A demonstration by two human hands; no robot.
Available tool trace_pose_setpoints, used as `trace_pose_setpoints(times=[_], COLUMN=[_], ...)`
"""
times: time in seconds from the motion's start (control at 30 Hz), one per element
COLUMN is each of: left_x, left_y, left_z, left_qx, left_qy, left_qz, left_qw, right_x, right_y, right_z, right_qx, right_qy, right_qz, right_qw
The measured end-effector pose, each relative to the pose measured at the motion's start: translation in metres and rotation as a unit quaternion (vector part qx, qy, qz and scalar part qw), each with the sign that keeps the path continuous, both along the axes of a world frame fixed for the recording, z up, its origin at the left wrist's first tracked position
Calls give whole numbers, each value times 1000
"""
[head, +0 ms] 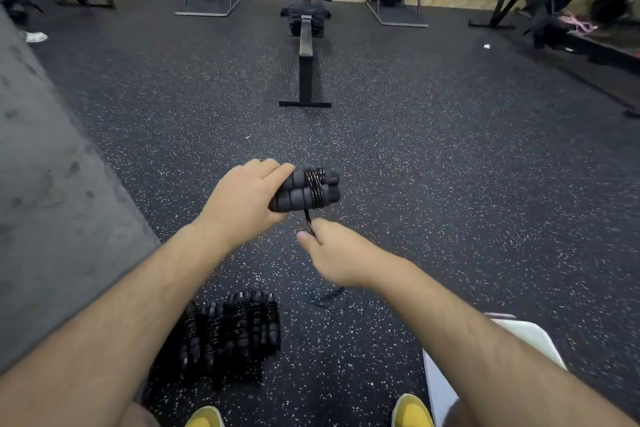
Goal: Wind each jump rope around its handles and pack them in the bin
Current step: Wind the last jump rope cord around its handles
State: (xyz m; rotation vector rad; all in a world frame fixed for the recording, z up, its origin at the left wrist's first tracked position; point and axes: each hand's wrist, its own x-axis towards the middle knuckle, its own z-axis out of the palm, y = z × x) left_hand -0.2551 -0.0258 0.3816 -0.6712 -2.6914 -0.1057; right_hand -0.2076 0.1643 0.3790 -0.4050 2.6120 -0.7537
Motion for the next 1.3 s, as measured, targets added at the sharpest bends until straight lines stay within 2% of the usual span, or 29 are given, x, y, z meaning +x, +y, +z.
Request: trace_pose_setpoints(times=[0.13, 0.23, 0.37, 0.5, 0.6, 0.77, 0.87, 0.93, 1.07, 1.3], left_x=[-11, -12, -9, -1, 12, 35, 38, 34, 17, -1], left_y=[-10, -13, -7, 0, 7, 11, 12, 12, -1, -14], left_z=[-8, -14, -20, -19, -9, 12, 18, 19, 15, 5], left_qx=[-43, -72, -119, -91, -20, 107, 209, 245, 232, 149], left_qy=[-1, -14, -23, -38, -96, -159, -137, -106, -58, -20], left_qz=[46, 43, -10, -93, -155, -154, -114, -73, -7, 43], left_qw=[998, 996, 993, 991, 983, 969, 962, 961, 971, 988], right_x=[18, 21, 4, -23, -37, -40, -34, -28, -5, 0], right_y=[5, 14, 27, 41, 51, 58, 39, 21, -8, -12], right_z=[23, 36, 42, 37, 29, 10, 3, -4, -7, -8], right_qx=[15, 34, 113, 114, 91, 12, 30, 20, -88, -124], right_qy=[-2, 78, 227, 248, 230, 143, 93, 85, 43, -10], right_qz=[45, 50, 41, 30, 33, 42, 45, 44, -6, -53], right_qw=[999, 995, 966, 961, 968, 989, 994, 995, 995, 991])
